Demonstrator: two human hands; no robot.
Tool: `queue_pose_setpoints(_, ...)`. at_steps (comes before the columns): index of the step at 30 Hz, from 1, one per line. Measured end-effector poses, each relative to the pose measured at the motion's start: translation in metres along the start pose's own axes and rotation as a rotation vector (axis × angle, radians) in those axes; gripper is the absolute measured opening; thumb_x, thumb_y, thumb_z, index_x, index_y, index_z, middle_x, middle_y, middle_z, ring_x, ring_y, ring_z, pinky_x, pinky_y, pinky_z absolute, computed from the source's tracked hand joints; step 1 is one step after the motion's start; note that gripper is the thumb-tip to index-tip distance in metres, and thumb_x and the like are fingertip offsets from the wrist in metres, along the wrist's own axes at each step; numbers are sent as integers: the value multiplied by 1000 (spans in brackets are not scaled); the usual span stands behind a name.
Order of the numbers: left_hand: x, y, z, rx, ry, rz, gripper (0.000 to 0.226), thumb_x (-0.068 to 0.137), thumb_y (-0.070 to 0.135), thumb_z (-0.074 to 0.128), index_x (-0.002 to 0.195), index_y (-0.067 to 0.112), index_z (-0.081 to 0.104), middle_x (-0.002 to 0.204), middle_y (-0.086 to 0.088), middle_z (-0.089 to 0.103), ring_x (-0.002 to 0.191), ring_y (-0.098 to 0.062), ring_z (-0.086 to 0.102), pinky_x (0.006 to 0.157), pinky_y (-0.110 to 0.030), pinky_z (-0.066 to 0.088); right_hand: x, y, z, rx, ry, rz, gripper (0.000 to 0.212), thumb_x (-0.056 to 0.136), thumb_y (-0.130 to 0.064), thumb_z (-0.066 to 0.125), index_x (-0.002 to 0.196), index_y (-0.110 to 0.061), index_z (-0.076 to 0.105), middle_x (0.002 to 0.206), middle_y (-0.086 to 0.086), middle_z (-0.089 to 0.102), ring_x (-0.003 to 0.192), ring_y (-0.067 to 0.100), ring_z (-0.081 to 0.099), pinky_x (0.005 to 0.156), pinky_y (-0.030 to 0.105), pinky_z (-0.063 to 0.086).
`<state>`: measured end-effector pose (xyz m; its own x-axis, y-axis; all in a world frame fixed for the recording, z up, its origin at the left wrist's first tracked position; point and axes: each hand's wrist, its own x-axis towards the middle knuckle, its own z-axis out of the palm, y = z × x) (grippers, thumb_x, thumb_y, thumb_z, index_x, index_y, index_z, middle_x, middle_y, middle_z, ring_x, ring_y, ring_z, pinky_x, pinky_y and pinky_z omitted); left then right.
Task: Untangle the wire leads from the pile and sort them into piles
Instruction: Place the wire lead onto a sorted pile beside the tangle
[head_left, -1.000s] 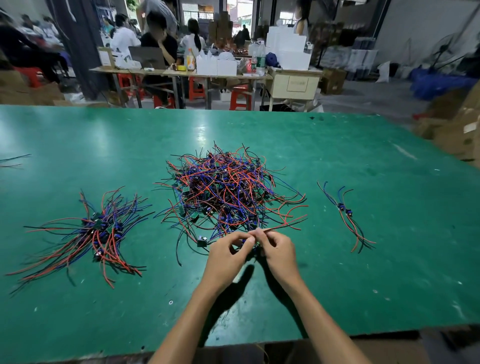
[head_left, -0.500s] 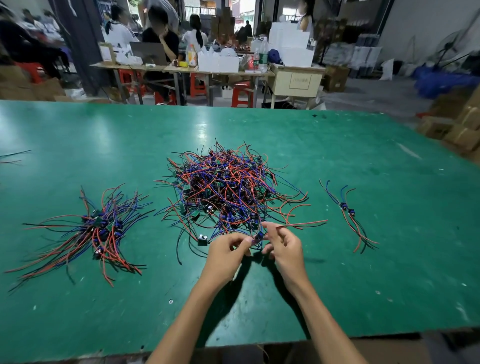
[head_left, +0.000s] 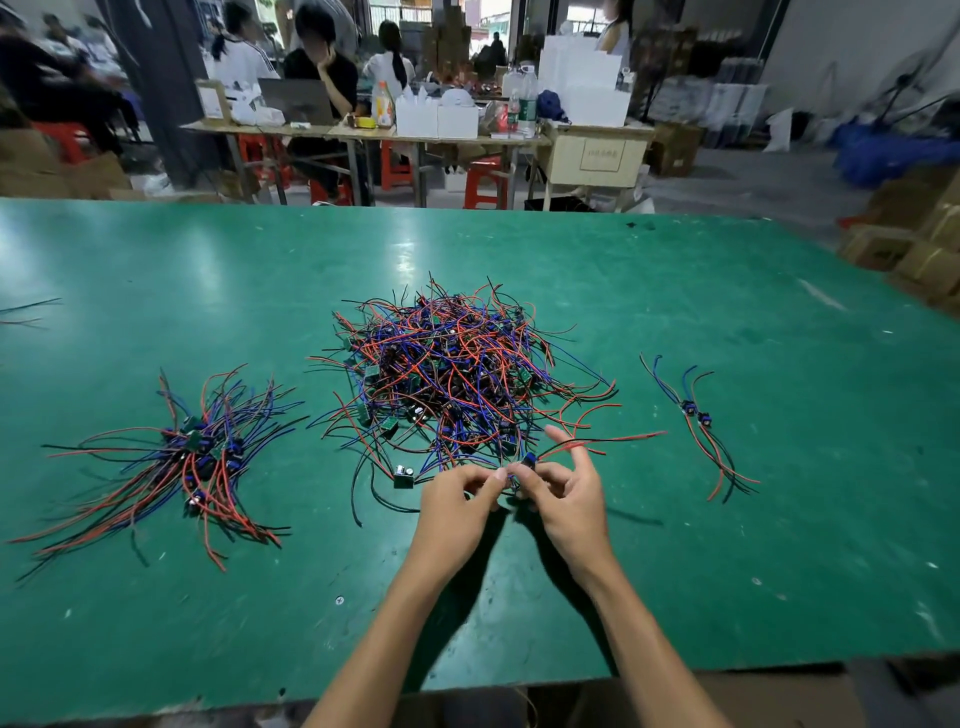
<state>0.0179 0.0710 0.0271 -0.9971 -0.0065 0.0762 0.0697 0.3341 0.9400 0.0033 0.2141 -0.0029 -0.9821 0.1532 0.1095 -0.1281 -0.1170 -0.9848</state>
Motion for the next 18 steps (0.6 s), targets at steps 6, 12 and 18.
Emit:
queue_pose_setpoints(6, -3, -3, 9, -65, 56, 17, 18, 97, 27, 66, 84, 17, 73, 64, 9, 63, 64, -12, 56, 69, -40, 49, -1, -5, -1, 73, 27, -21, 64, 80, -26, 81, 132, -27, 44, 84, 10, 76, 68, 16, 70, 62, 21, 53)
queue_pose_setpoints(12, -2, -5, 8, -29, 34, 60, 15, 97, 28, 66, 85, 23, 76, 71, 16, 69, 68, -10, 63, 71, -34, 53, -1, -2, -2, 31, 5, -28, 62, 86, -9, 79, 133, -28, 42, 82, 14, 76, 71, 17, 69, 67, 25, 54)
queue_pose_setpoints(18, -2, -7, 8, 202, -43, 135, 20, 99, 38, 56, 86, 25, 63, 66, -1, 64, 65, -20, 60, 66, -41, 51, -2, -2, -4, 7, 39, -32, 62, 88, -2, 76, 135, -24, 42, 73, 12, 68, 72, 22, 58, 75, 38, 47)
